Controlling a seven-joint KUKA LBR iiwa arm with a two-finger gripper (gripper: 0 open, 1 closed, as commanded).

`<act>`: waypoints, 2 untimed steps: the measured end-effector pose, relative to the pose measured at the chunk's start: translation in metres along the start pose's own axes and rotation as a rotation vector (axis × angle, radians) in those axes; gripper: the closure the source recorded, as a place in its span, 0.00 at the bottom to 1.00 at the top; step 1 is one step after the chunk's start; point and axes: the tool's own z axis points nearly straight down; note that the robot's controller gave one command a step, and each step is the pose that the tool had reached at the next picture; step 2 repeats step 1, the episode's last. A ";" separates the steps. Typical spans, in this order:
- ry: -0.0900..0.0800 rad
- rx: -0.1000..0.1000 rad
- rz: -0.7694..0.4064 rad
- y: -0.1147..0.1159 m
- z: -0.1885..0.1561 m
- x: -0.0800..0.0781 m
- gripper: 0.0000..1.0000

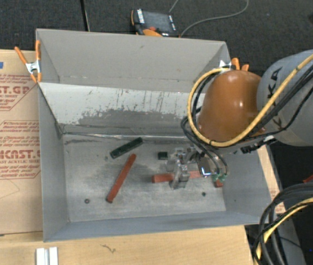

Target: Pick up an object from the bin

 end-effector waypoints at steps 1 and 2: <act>0.006 0.000 0.000 0.000 -0.013 -0.001 1.00; 0.006 0.000 0.000 0.000 -0.013 -0.001 1.00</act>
Offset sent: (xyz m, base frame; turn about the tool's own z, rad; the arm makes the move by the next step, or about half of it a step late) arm 0.0000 0.0000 0.0121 0.0000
